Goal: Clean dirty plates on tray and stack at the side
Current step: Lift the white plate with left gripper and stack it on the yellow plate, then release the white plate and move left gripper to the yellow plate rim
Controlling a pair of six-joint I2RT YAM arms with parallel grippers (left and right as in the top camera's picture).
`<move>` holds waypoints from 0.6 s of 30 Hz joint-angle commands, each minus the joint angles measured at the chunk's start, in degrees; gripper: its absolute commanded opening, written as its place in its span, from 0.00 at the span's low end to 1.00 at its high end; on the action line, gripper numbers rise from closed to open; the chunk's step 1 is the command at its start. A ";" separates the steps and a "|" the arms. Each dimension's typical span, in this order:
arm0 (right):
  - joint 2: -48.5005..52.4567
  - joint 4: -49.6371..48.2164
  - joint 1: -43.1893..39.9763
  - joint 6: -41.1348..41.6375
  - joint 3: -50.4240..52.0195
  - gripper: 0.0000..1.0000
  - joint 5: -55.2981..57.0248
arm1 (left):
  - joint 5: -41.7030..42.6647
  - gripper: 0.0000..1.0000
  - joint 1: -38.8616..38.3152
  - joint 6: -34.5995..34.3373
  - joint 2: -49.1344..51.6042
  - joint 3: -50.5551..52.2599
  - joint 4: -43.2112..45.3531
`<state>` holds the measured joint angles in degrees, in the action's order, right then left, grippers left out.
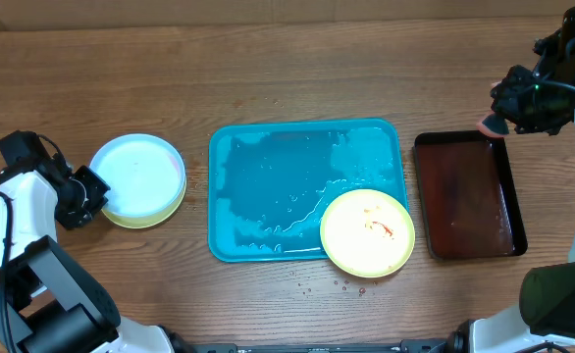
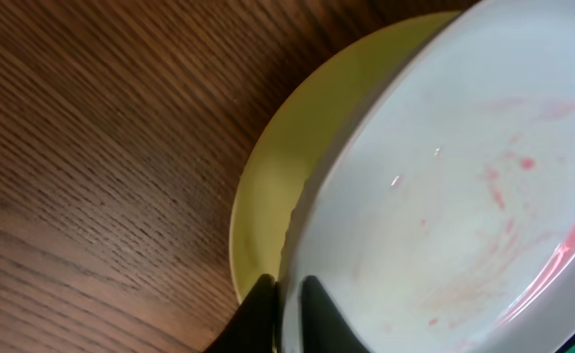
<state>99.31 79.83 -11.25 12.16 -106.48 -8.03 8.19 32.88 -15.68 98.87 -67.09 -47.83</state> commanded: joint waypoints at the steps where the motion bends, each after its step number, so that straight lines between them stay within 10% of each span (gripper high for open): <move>1: -0.28 0.04 -0.13 0.00 -0.02 0.04 0.50 | 0.63 0.24 0.04 2.19 0.76 0.35 -0.44; 18: -0.28 0.24 -0.13 0.00 -0.02 0.04 0.52 | 6.23 0.49 -4.13 9.60 0.61 -9.99 -8.35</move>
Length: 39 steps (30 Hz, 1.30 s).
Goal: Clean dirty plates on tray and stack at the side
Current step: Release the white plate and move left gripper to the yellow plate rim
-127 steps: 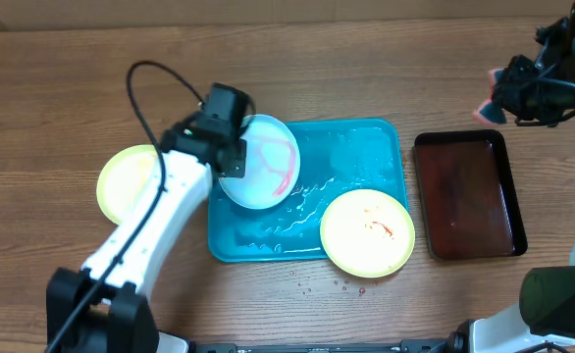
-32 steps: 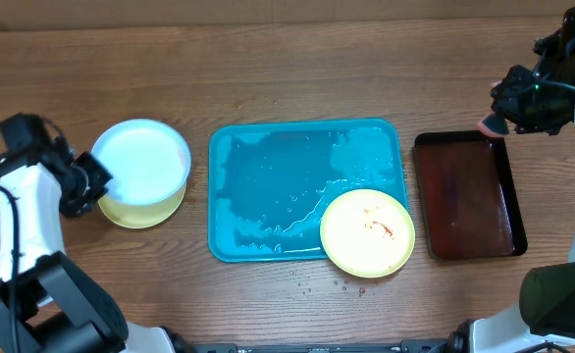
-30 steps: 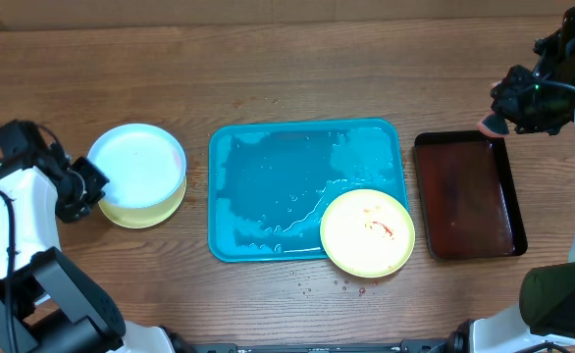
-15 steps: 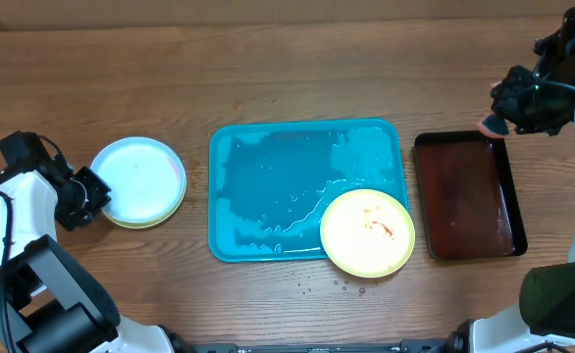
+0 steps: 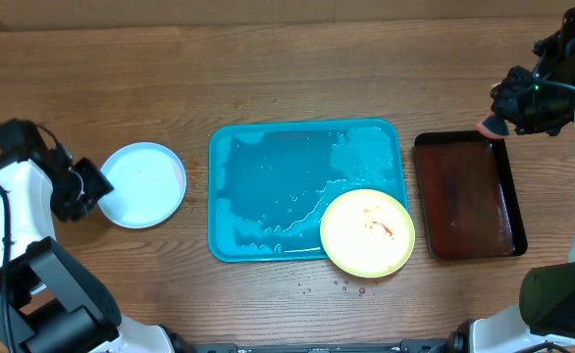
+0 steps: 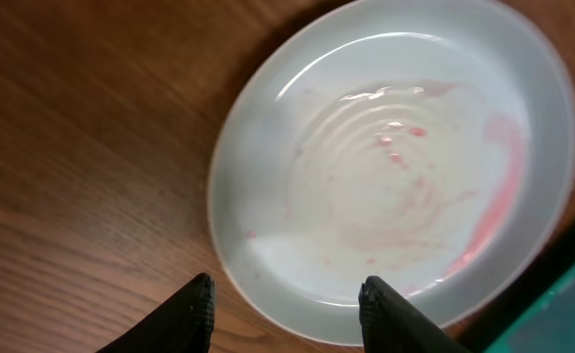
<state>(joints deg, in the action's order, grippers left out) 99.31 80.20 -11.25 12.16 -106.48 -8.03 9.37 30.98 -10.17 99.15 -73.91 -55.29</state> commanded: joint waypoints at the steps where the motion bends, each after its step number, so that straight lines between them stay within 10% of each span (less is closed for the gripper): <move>1: -0.28 -0.15 -0.13 0.00 -0.02 0.04 0.50 | 7.56 0.50 -3.65 5.73 0.33 -3.98 -1.44; 20: -0.28 -0.17 -0.13 0.00 -0.02 0.04 0.52 | 17.03 0.70 -55.76 9.75 6.14 -7.10 8.09; 39: -0.28 -0.20 -0.13 0.00 -0.02 0.04 0.50 | 6.93 0.59 -67.89 5.14 22.27 -16.31 -2.75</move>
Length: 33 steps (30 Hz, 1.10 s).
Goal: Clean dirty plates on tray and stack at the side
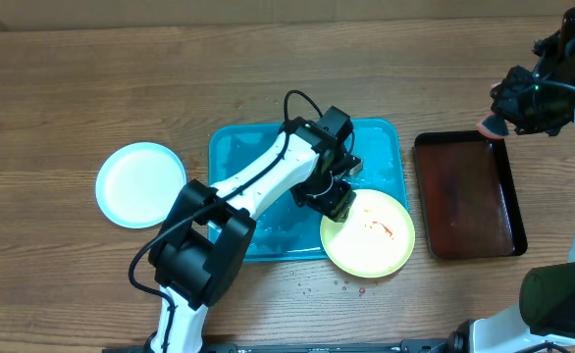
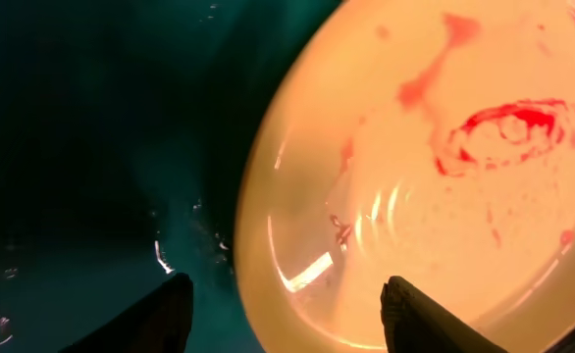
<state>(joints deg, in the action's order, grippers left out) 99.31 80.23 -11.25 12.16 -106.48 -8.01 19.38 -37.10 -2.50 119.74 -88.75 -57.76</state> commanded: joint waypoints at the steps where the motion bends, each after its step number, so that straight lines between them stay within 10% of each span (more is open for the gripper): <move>1: -0.28 -0.22 -0.13 0.00 -0.02 0.04 0.50 | -3.10 0.58 0.20 -2.69 1.77 -1.46 -0.28; 12: -0.28 -1.01 -0.13 0.00 -0.02 0.04 0.48 | -3.48 0.46 -0.39 -2.67 3.69 -1.42 0.24; 24: -0.28 -0.98 -0.13 0.00 -0.02 0.04 0.48 | -3.26 0.04 0.42 -2.80 3.69 -3.04 -1.20; 33: -0.28 -1.01 0.98 0.00 -0.02 0.04 -2.60 | -6.84 0.04 7.48 -5.44 3.04 -4.98 -4.09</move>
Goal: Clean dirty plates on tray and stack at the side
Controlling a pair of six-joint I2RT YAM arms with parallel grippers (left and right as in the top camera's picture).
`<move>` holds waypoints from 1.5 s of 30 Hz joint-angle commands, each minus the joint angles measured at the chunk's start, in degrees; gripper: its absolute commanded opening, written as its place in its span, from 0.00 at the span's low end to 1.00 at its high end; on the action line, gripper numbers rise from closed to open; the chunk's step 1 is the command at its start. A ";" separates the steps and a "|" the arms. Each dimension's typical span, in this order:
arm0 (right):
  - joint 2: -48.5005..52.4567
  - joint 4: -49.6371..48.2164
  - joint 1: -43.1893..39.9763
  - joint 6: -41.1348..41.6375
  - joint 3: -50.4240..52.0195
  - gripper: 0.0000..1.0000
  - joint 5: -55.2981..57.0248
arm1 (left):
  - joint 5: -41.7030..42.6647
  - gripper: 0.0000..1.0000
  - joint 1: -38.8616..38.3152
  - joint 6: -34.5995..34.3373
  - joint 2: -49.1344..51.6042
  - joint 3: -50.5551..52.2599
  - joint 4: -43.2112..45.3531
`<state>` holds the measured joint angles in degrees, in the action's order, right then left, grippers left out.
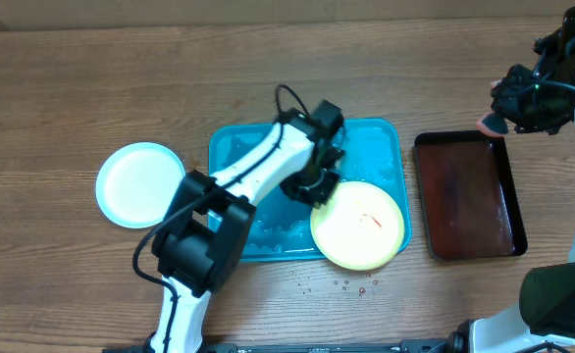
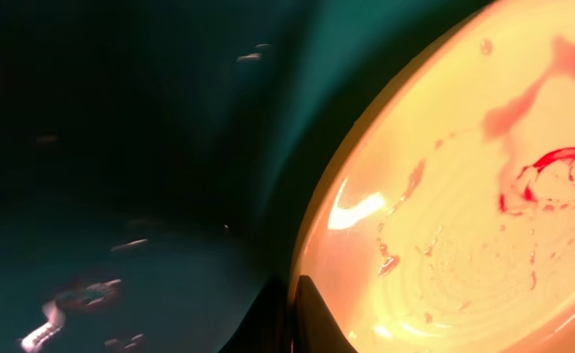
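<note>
A yellow plate (image 1: 361, 227) with red smears lies over the front right corner of the wet blue tray (image 1: 258, 157). My left gripper (image 1: 317, 188) is at the plate's left rim. In the left wrist view the gripper (image 2: 292, 319) is shut on the rim of the yellow plate (image 2: 464, 196), with the red stain (image 2: 552, 172) close ahead and the dark tray floor (image 2: 121, 147) to the left. A white plate (image 1: 140, 184) lies on the table at the far left. My right gripper (image 1: 494, 123) hangs at the far right with something pink at its tip; its jaws do not show.
A dark brown tray (image 1: 467, 194) stands right of the blue tray, under the right gripper. Water drops (image 1: 341, 286) lie on the wood in front of the yellow plate. The left arm stretches across the blue tray.
My left gripper, open at the yellow plate's left rim before, is now shut on that rim. The plate has shifted a little to the left and back. The right arm has not moved.
First my left gripper was shut on the white plate's rim, over a yellow plate at the far left. Then it was open, with the white plate lying flat there. Later it stood open at the dirty yellow plate on the tray, and now it grips that plate's rim.
</note>
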<state>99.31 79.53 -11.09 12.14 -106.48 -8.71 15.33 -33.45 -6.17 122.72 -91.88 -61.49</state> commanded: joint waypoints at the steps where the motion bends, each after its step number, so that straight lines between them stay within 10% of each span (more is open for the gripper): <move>1: -0.28 -0.31 1.31 0.02 -0.02 0.04 -2.01 | -2.89 0.04 5.22 -1.77 0.07 -1.88 -0.44; 24: 13.29 -7.72 28.98 10.91 0.04 0.04 -2.08 | 1.03 0.04 16.98 -3.10 0.09 3.17 3.65; 31: 17.73 -7.04 32.11 11.93 0.04 0.04 -2.10 | 1.03 0.20 16.94 -3.32 0.11 7.87 9.60; 33: 18.67 -7.06 32.70 11.93 0.04 0.04 -2.08 | 1.01 0.04 16.94 -3.67 0.11 9.01 11.10; 45: 21.27 -11.26 34.51 13.44 5.84 0.04 -1.27 | 0.79 0.04 17.03 -5.22 0.13 10.36 12.04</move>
<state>120.51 69.23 23.40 24.21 -102.91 -10.50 17.87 -16.01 -10.41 120.97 -83.92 -49.34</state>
